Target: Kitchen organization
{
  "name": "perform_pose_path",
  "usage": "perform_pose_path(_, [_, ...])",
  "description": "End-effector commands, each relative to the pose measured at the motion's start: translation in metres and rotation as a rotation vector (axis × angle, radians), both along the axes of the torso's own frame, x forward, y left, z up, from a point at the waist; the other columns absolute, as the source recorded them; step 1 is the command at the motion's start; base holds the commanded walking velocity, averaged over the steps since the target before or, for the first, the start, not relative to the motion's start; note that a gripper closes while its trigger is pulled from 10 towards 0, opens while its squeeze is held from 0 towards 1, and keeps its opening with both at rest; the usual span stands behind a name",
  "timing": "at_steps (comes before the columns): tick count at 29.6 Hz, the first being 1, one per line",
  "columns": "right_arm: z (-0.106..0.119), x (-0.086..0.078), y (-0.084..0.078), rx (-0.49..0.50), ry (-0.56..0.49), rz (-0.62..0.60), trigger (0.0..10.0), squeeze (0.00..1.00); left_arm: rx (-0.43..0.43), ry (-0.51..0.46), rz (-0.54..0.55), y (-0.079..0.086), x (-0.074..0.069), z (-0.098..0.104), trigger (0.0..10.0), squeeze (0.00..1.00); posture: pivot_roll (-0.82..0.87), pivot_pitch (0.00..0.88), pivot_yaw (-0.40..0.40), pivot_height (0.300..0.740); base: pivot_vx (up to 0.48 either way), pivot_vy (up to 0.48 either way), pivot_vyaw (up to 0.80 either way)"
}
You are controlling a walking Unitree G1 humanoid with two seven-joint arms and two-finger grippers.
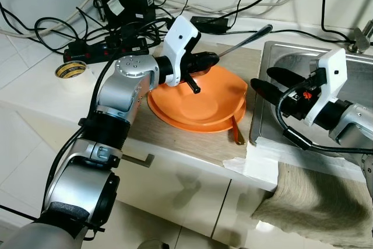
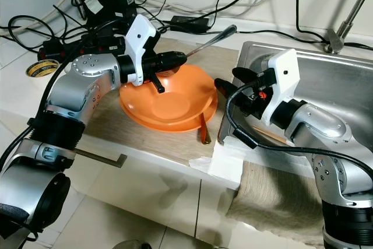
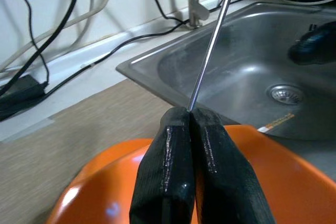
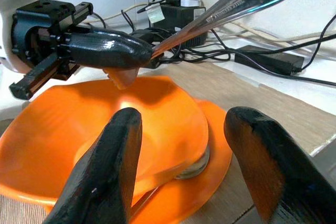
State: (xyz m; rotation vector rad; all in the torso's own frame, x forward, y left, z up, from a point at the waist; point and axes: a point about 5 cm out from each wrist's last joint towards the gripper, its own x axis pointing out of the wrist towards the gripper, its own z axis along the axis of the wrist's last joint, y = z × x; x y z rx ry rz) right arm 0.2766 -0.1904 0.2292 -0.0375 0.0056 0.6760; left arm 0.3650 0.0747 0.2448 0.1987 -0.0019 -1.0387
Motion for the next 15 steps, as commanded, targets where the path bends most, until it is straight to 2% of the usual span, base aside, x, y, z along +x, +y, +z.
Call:
perform_pose_path(1, [0.003, 0.002, 0.000, -0.004, -0.015, -0.001, 10.0, 0.00, -0.010, -0.002, -0.029, -0.001, -0.005, 0.002, 0.0, 0.00, -0.05, 0.000, 0.059, 0.740, 0.000, 0.000, 0.00])
perform_pose_path(11, [0.003, 0.007, 0.003, 0.006, -0.010, 0.004, 10.0, 0.00, -0.072, -0.009, -0.145, -0.010, -0.024, 0.008, 0.0, 0.00, -0.04, 0.000, 0.058, 0.740, 0.000, 0.000, 0.00])
perform_pose_path(15, [0.003, 0.007, 0.004, 0.007, -0.010, 0.007, 10.0, 0.00, -0.076, -0.010, -0.160, -0.012, -0.027, 0.008, 0.0, 0.00, -0.04, 0.000, 0.056, 0.740, 0.000, 0.000, 0.00])
